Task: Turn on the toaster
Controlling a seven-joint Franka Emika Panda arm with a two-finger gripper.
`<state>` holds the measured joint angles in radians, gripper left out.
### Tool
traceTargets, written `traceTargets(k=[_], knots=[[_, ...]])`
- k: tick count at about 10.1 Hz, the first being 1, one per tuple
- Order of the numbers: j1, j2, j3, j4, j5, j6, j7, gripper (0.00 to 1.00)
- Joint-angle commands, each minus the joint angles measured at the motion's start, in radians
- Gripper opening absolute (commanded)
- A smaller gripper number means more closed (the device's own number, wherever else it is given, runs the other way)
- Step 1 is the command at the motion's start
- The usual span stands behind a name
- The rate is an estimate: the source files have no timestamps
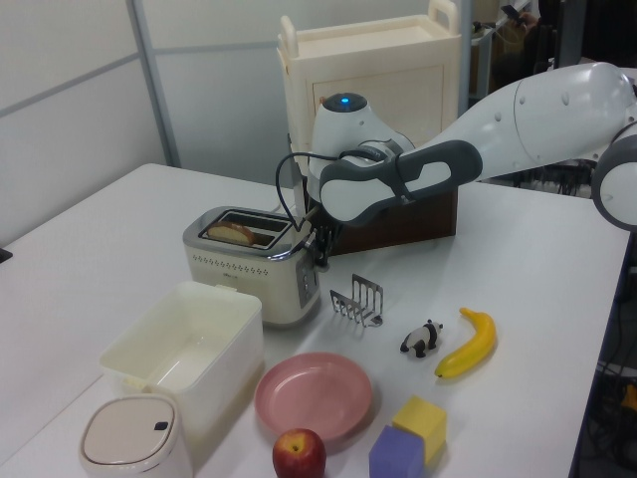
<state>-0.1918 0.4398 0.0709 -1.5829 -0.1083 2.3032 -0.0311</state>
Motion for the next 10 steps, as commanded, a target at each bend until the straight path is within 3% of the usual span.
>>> traceTargets(k=[1,10], knots=[[-0.014,0.023,0.001,-0.012,-0.022,0.036,-0.013,0.00],[-0.021,0.103,0.001,-0.023,-0.059,0.101,-0.006,0.00]])
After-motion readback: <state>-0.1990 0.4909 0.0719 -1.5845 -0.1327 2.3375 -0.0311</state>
